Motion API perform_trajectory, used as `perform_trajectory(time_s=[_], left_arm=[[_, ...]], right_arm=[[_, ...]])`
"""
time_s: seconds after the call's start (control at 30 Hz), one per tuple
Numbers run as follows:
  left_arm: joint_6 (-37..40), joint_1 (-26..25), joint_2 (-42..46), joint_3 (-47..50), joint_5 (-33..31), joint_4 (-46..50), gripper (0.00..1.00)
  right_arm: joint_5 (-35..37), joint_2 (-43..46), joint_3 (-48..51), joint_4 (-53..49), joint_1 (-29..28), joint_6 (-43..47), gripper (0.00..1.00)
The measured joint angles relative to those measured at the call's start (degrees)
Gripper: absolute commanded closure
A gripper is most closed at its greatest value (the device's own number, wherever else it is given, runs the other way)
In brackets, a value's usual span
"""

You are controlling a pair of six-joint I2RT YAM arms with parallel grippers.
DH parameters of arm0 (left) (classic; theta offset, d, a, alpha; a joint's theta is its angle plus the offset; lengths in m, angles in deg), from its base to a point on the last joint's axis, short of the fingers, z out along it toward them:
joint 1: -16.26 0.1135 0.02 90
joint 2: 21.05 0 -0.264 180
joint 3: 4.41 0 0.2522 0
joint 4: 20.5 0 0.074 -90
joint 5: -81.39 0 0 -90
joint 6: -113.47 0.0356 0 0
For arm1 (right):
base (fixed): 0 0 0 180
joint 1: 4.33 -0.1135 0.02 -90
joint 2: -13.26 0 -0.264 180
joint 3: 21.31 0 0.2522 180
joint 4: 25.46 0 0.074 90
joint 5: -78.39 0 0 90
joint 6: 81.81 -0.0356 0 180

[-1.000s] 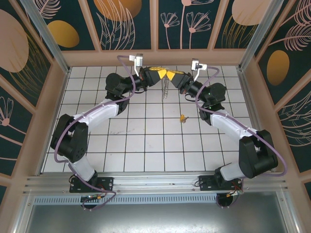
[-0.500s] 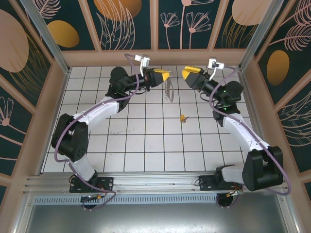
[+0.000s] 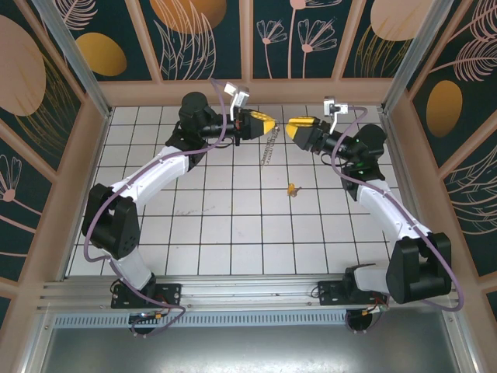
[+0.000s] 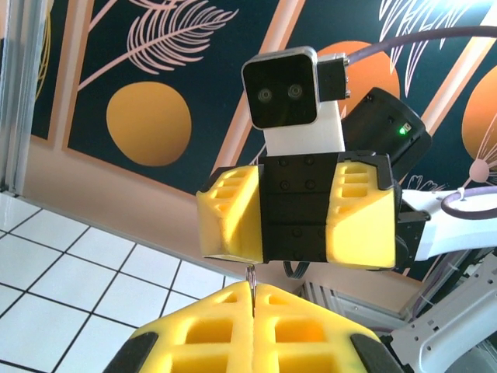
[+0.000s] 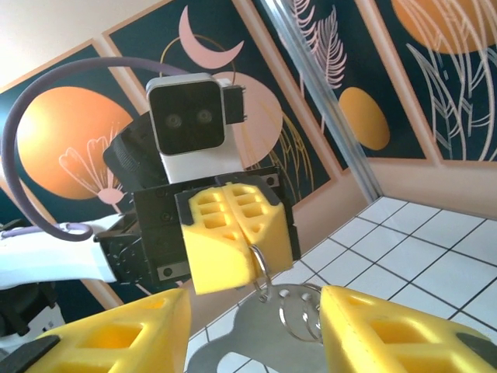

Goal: Put the keys on the keyring

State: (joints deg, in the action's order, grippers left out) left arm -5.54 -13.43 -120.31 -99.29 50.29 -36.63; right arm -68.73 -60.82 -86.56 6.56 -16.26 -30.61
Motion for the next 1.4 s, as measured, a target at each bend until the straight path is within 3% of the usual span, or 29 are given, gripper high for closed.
perform_trajectory(time_s=[0.3,0.4,0.57,0.67,0.77,0.87,1.03,1.4], left_arm=[[0.5,0.0,0.0,0.0,1.0,1.0,1.00],[0.5,0.0,0.0,0.0,1.0,1.0,1.00],[0.5,0.0,0.0,0.0,1.3,1.0,1.00],[0.5,0.0,0.1,0.0,1.1,1.0,0.96],[0.5,0.0,0.2,0.1,0.0,1.0,0.65],[0.3,-0.1,1.6,1.6,-2.8,0.1,0.53],[-1.8,0.4,5.2,5.8,-5.8,-3.9,0.55],[-12.7,0.5,5.3,8.7,-6.2,-18.6,0.63]], right_arm=[[0.0,-2.8,-1.5,0.0,-2.8,0.6,0.62],[0.0,-3.5,-1.8,0.1,-3.1,0.7,0.73],[0.1,-3.8,-1.9,0.1,-3.5,0.8,1.00],[0.2,-3.8,-2.0,0.0,-3.5,1.1,1.00],[0.5,-3.8,-2.0,0.1,-3.5,1.2,1.00],[0.5,-3.8,-2.0,0.4,-3.2,0.8,1.00],[1.4,-3.8,-2.0,2.8,-2.4,-0.8,1.00],[6.6,-3.8,-1.3,12.7,-2.9,-7.5,1.00]])
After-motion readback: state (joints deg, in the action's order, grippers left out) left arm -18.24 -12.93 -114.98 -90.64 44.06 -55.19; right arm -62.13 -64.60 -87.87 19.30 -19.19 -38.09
